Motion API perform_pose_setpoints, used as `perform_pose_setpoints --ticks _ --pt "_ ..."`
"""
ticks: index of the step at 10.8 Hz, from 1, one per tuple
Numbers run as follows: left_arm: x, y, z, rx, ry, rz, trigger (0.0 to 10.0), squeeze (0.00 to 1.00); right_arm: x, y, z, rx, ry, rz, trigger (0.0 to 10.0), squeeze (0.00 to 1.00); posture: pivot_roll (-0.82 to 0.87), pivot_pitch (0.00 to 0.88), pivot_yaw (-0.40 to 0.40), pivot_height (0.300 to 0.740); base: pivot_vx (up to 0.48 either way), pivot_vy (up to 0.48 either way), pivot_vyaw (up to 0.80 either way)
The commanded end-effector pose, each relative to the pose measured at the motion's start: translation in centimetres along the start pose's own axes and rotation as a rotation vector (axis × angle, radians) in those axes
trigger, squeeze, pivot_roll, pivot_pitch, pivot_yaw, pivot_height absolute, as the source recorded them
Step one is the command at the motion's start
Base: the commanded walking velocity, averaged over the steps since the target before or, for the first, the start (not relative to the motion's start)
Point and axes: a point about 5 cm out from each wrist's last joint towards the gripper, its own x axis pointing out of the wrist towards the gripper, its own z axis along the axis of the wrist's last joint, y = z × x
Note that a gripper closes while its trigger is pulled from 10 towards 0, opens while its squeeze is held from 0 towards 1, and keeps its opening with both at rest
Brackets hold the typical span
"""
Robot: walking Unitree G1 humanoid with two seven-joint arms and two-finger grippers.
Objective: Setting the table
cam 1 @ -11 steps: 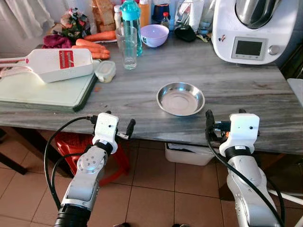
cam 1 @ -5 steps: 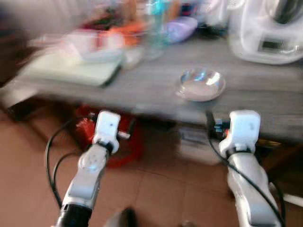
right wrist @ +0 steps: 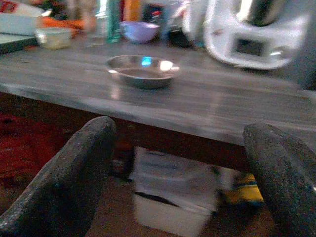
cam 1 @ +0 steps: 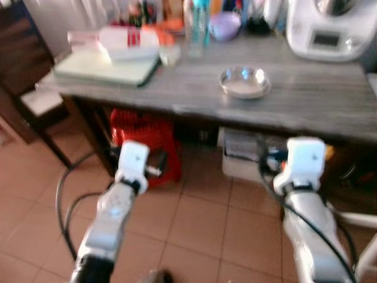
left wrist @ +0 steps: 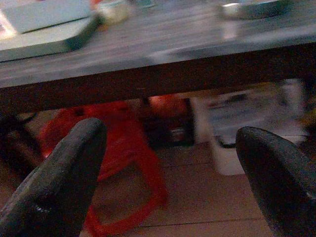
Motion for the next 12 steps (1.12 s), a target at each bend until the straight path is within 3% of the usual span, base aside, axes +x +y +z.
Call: perform_pose_setpoints --ticks 1,3,4,7,12 --pt "-0.1 0.3 0.1 0.021 -0.003 0.004 10.0 0.00 0.0 0.1 0.1 0.014 0.004 -0.002 10.0 0.00 -0.07 0.114 0.015 0.740 -0.307 0.000 0.00" --pt "-0.1 0.2 0.7 0.007 -0.051 -0.042 10.0 0.00 0.0 0.4 0.1 0.020 0.002 0.015 10.0 0.00 -0.07 0.109 0.016 0.740 -0.122 0.000 0.00" --pt "-0.3 0.2 1.2 -0.048 -0.083 -0.093 10.0 0.00 -0.1 0.5 0.0 0.027 0.006 0.018 10.0 0.00 -0.07 0.106 0.019 0.740 0.000 0.000 0.00" --pt "-0.3 0.1 1.2 -0.015 -0.087 -0.103 10.0 0.00 -0.1 0.7 -0.1 0.038 0.009 0.018 10.0 0.00 -0.07 0.105 0.023 0.740 0.000 0.000 0.00" --pt "-0.5 -0.2 0.9 -0.032 -0.078 -0.124 10.0 0.00 -0.1 0.7 -0.1 0.059 0.019 0.007 10.0 0.00 -0.07 0.116 0.024 0.740 0.000 -0.412 0.00"
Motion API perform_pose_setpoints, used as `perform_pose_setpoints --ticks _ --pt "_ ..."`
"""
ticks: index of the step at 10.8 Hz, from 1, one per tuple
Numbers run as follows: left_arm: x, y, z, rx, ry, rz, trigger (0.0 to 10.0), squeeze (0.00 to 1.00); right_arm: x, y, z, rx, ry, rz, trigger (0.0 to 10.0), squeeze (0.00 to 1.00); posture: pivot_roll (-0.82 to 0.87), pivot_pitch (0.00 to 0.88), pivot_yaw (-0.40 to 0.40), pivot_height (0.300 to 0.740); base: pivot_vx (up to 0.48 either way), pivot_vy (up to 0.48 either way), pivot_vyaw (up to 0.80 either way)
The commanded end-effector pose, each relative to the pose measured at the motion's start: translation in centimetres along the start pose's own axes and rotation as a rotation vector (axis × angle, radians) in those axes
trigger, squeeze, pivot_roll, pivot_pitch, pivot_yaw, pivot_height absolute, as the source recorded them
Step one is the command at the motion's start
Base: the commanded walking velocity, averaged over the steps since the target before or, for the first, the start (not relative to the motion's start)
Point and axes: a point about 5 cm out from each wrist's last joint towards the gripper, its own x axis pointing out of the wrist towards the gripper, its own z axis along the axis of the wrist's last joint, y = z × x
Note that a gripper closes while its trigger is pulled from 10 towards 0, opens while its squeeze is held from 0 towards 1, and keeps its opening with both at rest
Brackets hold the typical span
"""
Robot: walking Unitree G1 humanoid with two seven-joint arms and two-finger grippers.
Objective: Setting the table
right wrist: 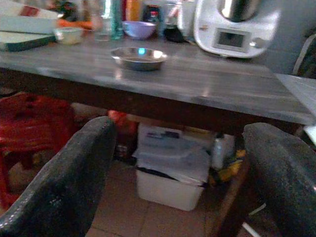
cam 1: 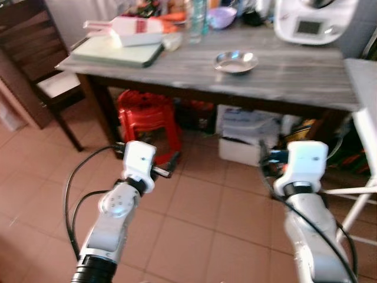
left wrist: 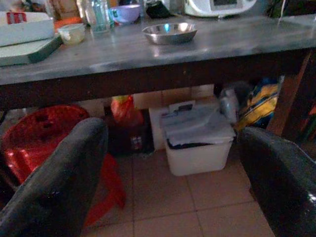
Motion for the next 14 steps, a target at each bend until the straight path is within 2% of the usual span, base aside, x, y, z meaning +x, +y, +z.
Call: perform_pose_setpoints --ticks 1,12,14 --pt "-0.36 0.55 -0.25 0.007 0.015 0.006 10.0 0.00 0.06 0.54 0.23 0.021 0.002 0.013 10.0 0.00 -0.07 0.118 0.023 0.740 0.000 -0.412 0.00" --pt "-0.26 0.11 -0.33 0.000 0.014 -0.013 10.0 0.00 0.27 0.31 0.54 -0.004 -0.008 -0.001 10.0 0.00 -0.08 0.121 0.020 0.740 0.000 -0.410 0.00" --pt "-0.21 0.04 -0.32 0.004 0.013 -0.016 10.0 0.00 0.38 0.35 0.46 0.011 0.002 0.000 10.0 0.00 -0.08 0.123 0.020 0.740 0.000 -0.302 -0.61"
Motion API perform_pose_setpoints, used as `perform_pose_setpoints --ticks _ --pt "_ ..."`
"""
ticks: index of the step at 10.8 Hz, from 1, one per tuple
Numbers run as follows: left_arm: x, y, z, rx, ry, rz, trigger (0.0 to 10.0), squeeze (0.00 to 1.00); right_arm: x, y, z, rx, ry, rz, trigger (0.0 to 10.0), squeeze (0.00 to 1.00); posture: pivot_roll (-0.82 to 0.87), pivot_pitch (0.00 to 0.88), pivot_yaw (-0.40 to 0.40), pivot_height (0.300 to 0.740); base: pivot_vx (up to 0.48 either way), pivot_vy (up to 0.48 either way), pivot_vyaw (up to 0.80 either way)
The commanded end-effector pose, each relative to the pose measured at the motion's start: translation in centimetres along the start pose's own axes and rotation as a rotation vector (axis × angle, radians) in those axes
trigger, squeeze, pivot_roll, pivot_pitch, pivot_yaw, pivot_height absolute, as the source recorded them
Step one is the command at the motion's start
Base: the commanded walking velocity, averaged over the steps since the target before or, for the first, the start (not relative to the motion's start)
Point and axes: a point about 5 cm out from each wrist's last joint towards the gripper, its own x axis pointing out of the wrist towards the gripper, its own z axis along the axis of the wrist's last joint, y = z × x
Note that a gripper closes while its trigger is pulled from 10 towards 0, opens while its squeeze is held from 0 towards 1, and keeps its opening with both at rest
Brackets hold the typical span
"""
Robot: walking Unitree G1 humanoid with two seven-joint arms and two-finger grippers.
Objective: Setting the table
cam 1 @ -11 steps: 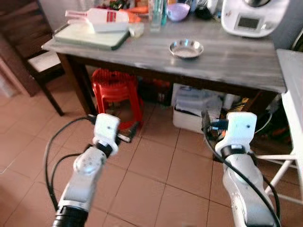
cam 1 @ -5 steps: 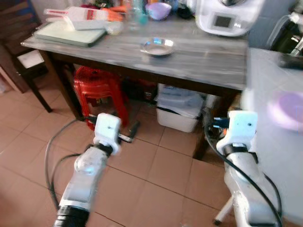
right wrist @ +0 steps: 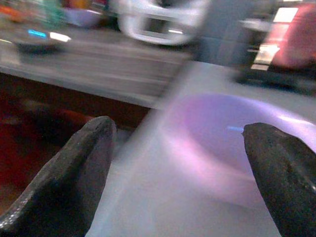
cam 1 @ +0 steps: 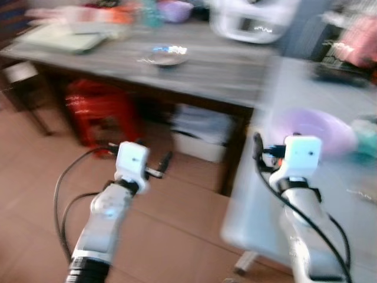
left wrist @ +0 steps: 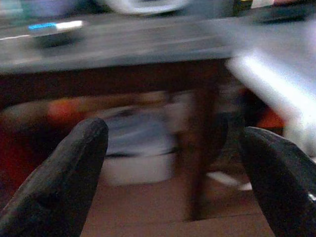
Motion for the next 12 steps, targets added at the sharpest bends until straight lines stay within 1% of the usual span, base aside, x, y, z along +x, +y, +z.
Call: perform_pose_setpoints --ticks 1,2,6,9,10,11,12 --pt "-0.1 0.4 0.3 0.022 -0.004 0.000 10.0 0.00 -0.1 0.2 0.0 0.015 0.002 0.003 10.0 0.00 -0.08 0.123 0.020 0.740 0.000 0.000 -0.61" --pt "-0.1 0.4 0.2 0.005 -0.004 -0.001 10.0 0.00 -0.1 0.3 0.0 0.015 0.002 0.005 10.0 0.00 -0.08 0.124 0.020 0.740 0.000 0.000 0.00" --pt "0.0 0.4 0.4 -0.001 -0.008 -0.004 10.0 0.00 0.0 0.3 0.0 0.006 -0.002 0.010 10.0 0.00 -0.08 0.122 0.019 0.740 0.000 0.000 0.00" --pt "0.1 0.5 0.5 0.003 -0.011 -0.016 10.0 0.00 0.0 0.6 0.1 -0.012 -0.010 0.035 10.0 0.00 -0.08 0.114 0.022 0.740 0.000 0.000 0.00" --pt "0.1 0.5 0.4 -0.004 -0.006 -0.027 10.0 0.00 0.1 0.9 0.0 -0.037 -0.003 0.072 10.0 0.00 -0.08 0.114 0.022 0.740 0.000 0.000 0.00" --pt "0.0 0.3 0.1 -0.037 0.016 -0.063 10.0 0.00 0.3 1.3 0.2 -0.122 -0.017 0.147 10.0 0.00 -0.08 0.119 0.026 0.740 0.000 0.000 0.00" --pt "-0.2 0.0 -0.2 -0.085 0.039 -0.119 10.0 0.00 0.9 1.1 0.2 -0.193 0.004 0.221 10.0 0.00 -0.08 0.122 0.026 0.740 0.000 0.000 0.00"
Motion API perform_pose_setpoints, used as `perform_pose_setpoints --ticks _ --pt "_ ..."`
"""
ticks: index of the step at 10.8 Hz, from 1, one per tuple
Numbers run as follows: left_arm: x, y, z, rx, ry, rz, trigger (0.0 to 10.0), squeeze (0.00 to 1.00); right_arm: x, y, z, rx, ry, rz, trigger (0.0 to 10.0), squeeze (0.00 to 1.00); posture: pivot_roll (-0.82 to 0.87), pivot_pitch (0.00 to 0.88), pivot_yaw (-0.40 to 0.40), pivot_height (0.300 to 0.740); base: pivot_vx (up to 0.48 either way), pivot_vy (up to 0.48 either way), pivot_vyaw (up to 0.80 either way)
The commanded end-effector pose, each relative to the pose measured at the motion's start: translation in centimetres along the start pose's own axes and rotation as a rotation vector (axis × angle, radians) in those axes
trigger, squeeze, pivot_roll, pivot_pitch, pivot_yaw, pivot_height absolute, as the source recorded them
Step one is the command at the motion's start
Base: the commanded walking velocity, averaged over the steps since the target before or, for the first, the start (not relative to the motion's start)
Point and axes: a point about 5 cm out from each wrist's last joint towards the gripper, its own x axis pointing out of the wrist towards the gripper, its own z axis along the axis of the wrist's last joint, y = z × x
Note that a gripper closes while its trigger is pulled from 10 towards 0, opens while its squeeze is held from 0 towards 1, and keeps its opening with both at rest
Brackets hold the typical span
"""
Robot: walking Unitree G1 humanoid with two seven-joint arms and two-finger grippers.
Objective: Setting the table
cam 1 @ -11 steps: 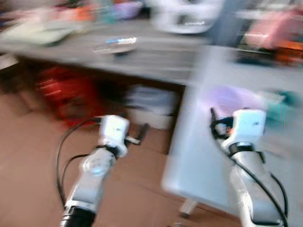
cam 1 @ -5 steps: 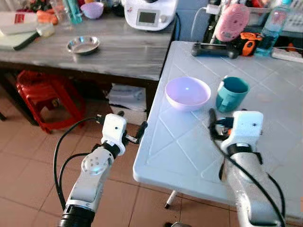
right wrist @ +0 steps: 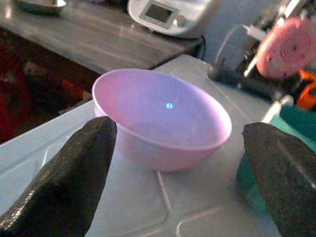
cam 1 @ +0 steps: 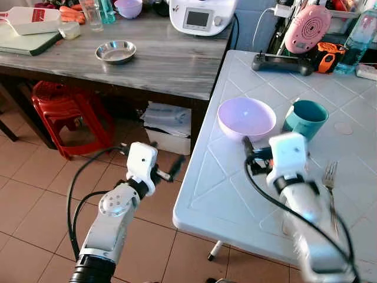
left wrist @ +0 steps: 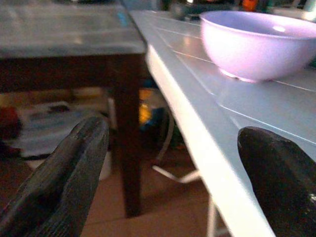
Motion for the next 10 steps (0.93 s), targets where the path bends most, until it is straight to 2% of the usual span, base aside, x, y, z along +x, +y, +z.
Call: perform_pose_setpoints --ticks 1,2,3,5,7,10 --pt "-0.3 -0.5 -0.2 -0.013 0.016 -0.063 10.0 0.00 0.2 -0.6 -0.2 -0.050 0.021 0.001 10.0 0.00 -0.09 0.123 0.025 0.740 0.000 0.000 0.00" --pt "-0.5 -1.3 -0.1 -0.038 0.005 -0.161 10.0 0.00 0.6 -1.6 0.2 -0.106 0.007 -0.003 10.0 0.00 -0.09 0.125 0.024 0.740 0.000 0.000 0.00" --pt "-0.6 -1.5 0.0 -0.029 -0.002 -0.194 10.0 0.00 0.6 -1.7 0.2 -0.113 0.011 0.015 10.0 0.00 -0.09 0.126 0.020 0.740 0.000 0.000 0.00" --pt "-0.6 -1.2 0.4 -0.032 -0.019 -0.202 10.0 0.00 0.7 -1.4 -0.1 -0.113 0.035 0.100 10.0 0.00 -0.10 0.132 0.017 0.740 0.000 0.000 0.00" --pt "-0.6 -1.3 0.5 -0.025 -0.032 -0.190 10.0 0.00 0.7 -0.3 0.2 -0.128 0.017 0.222 10.0 0.00 -0.10 0.133 0.015 0.740 0.000 0.000 0.00" --pt "-0.7 -1.8 0.7 -0.044 -0.047 -0.225 10.0 0.00 0.5 -0.2 0.0 -0.184 0.019 0.266 10.0 0.00 -0.10 0.135 0.011 0.740 0.000 0.000 0.00"
